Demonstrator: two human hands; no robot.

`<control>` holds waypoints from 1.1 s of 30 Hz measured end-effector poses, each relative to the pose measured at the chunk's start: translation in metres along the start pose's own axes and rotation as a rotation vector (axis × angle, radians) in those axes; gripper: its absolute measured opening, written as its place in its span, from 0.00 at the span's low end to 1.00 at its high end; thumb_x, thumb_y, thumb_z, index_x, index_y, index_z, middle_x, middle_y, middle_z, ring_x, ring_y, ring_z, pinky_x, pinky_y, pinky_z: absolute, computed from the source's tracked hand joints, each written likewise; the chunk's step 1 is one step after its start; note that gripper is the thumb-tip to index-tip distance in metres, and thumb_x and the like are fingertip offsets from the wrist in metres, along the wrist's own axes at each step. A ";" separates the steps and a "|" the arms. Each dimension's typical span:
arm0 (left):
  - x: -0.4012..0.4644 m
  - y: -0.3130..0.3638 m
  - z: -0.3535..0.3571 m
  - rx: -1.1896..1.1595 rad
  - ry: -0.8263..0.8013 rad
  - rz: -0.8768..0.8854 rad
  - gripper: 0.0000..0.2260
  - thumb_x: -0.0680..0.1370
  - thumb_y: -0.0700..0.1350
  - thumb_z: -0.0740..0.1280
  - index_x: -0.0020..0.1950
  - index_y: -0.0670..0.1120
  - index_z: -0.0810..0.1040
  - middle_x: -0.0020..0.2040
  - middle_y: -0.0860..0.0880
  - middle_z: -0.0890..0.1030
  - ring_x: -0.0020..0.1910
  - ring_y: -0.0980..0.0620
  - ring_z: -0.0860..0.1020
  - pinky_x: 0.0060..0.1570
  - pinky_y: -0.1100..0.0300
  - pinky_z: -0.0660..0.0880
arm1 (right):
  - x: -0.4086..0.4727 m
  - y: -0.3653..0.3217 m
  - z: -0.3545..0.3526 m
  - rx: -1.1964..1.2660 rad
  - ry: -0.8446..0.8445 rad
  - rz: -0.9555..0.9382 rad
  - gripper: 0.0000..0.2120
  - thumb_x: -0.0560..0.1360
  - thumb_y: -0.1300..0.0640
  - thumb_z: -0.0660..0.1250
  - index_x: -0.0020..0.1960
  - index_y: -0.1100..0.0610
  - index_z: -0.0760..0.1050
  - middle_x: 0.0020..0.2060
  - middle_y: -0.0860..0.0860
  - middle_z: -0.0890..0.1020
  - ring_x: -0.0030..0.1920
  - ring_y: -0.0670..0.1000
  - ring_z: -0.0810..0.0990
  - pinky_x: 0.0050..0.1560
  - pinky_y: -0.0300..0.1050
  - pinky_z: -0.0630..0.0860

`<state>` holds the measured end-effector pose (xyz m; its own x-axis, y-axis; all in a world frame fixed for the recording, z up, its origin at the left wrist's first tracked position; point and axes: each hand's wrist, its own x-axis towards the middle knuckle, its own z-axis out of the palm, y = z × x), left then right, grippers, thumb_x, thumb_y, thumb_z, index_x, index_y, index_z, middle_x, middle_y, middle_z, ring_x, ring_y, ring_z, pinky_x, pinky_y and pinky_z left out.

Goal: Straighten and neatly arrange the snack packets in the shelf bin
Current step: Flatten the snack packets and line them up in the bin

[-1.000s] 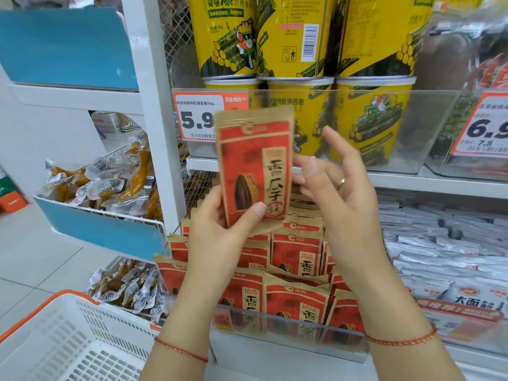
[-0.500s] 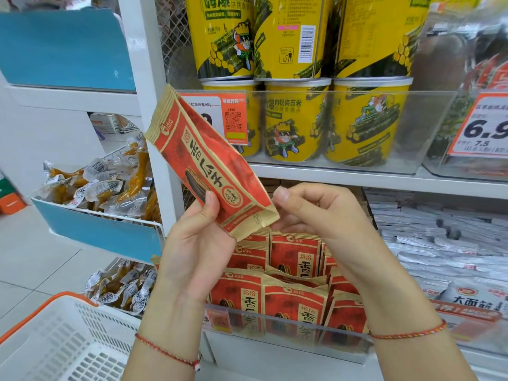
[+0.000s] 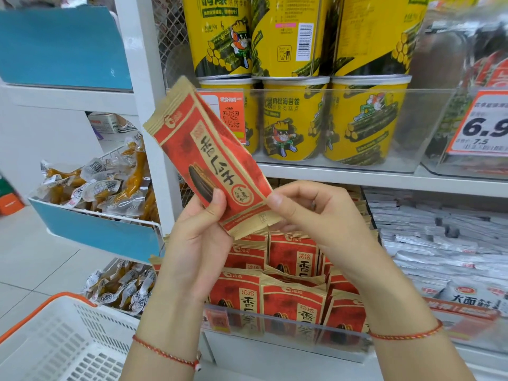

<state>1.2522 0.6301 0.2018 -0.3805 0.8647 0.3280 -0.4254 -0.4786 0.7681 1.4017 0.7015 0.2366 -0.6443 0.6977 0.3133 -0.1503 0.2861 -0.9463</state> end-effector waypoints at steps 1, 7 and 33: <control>0.000 0.000 0.002 0.098 0.021 0.012 0.16 0.79 0.45 0.62 0.65 0.44 0.76 0.59 0.45 0.82 0.60 0.46 0.79 0.56 0.54 0.78 | 0.000 0.002 0.000 -0.057 0.028 -0.010 0.10 0.65 0.47 0.70 0.42 0.51 0.82 0.35 0.46 0.85 0.35 0.44 0.83 0.40 0.37 0.78; -0.003 -0.003 0.008 0.421 0.085 0.100 0.19 0.73 0.46 0.72 0.63 0.46 0.76 0.57 0.48 0.84 0.59 0.49 0.81 0.57 0.54 0.77 | 0.001 0.008 -0.017 -0.299 0.114 -0.036 0.05 0.67 0.51 0.75 0.42 0.50 0.84 0.36 0.48 0.85 0.39 0.48 0.83 0.44 0.45 0.80; -0.004 -0.029 0.016 1.282 -0.013 -0.163 0.19 0.74 0.46 0.74 0.61 0.59 0.74 0.53 0.61 0.81 0.56 0.57 0.78 0.57 0.52 0.75 | 0.002 0.026 -0.058 -0.629 -0.039 0.150 0.10 0.70 0.51 0.74 0.50 0.47 0.80 0.44 0.43 0.85 0.46 0.40 0.82 0.55 0.47 0.78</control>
<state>1.2798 0.6431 0.1870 -0.3876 0.9040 0.1805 0.6236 0.1129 0.7736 1.4397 0.7484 0.2171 -0.6528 0.7389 0.1669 0.4037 0.5258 -0.7487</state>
